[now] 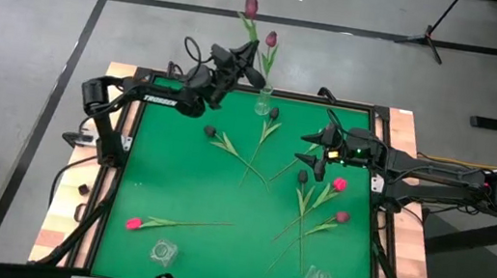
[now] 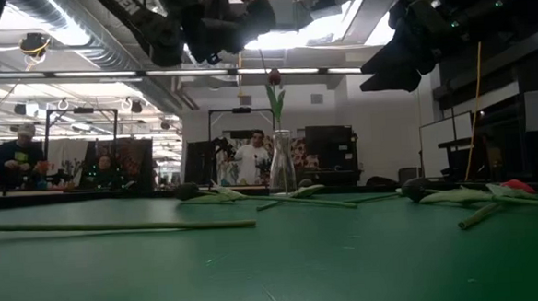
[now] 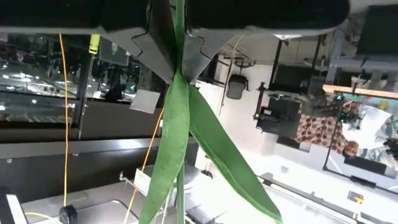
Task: Sort flowers into vase by color
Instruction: Put the top dark red tulip into the top transparent vase
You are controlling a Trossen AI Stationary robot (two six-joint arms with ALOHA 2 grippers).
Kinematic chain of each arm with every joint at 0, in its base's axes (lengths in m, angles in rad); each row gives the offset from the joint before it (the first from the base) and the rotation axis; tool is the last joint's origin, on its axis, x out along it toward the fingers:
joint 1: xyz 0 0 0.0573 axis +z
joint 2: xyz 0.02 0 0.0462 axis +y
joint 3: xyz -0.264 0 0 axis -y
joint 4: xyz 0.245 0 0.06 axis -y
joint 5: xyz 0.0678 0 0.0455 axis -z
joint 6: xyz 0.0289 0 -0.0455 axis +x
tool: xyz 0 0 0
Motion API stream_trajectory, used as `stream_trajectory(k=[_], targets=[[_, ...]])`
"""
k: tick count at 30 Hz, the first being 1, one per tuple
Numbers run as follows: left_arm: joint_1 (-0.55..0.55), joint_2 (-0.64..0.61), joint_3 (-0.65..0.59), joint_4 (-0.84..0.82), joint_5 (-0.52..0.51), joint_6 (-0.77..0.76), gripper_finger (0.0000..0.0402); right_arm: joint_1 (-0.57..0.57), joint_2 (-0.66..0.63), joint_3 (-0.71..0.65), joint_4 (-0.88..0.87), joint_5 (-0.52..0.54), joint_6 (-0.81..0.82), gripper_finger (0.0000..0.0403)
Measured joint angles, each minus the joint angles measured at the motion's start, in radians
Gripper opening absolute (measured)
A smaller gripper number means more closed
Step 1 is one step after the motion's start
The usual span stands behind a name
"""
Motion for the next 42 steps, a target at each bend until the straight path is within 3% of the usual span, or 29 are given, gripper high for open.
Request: stream_trajectory(k=[42], targets=[[0.04,0.032,0.039,-0.059,0.135,0.037,0.0007,0.0,0.0,0.0,0.008,0.0,-0.009,0.0303]])
